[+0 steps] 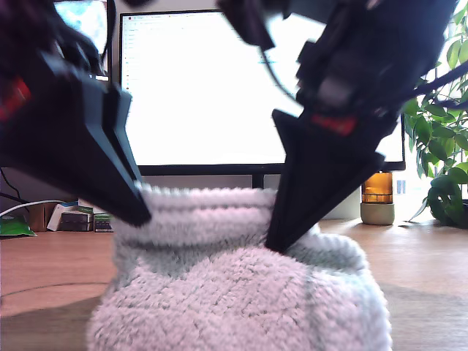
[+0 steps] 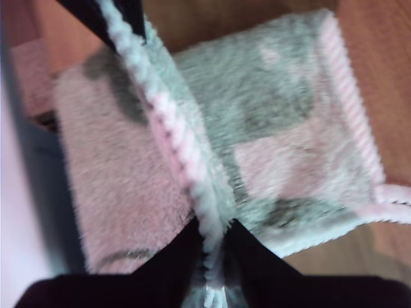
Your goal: Fold the tea towel to a neat square and place it to the right
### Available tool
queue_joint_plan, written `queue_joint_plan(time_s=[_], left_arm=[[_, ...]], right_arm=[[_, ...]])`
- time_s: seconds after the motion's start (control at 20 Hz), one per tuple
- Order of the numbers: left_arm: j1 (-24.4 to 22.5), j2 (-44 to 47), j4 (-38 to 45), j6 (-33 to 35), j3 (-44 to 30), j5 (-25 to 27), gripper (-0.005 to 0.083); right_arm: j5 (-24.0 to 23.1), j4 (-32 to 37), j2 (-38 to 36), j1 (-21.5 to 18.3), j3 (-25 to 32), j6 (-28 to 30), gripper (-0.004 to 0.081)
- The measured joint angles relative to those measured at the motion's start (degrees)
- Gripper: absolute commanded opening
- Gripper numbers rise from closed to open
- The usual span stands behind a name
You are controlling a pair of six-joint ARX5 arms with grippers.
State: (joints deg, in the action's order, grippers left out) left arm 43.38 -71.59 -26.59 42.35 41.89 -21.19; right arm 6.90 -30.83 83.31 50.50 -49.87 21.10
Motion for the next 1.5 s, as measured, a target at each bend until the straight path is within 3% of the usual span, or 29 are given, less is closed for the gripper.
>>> queue_joint_plan(time_s=[0.35, 0.85, 1.05, 1.4, 1.5], left_arm=[[-4.31, -1.60, 2.84, 1.38, 0.00, 0.07, -0.0024], [-6.45, -9.31, 8.04, 1.40, 0.00, -0.28, -0.0021], [-6.47, -9.51, 10.67, 1.40, 0.00, 1.46, 0.0100], [-7.26, -9.51, 11.61, 1.33, 0.00, 2.27, 0.0262], [-7.28, -9.51, 11.63, 1.33, 0.00, 2.40, 0.0276]], right_arm=[[0.00, 3.10, 4.26, -3.26, -3.45, 1.29, -0.0012], [-2.03, 6.23, 9.44, -3.54, -3.63, 1.31, -0.0001], [-4.87, 8.20, 10.05, -3.54, -3.63, 1.29, 0.0074], [-5.99, 8.61, 10.05, -3.54, -3.63, 0.09, 0.0347], [-6.01, 8.72, 10.05, -3.54, -3.63, -0.09, 0.0361]])
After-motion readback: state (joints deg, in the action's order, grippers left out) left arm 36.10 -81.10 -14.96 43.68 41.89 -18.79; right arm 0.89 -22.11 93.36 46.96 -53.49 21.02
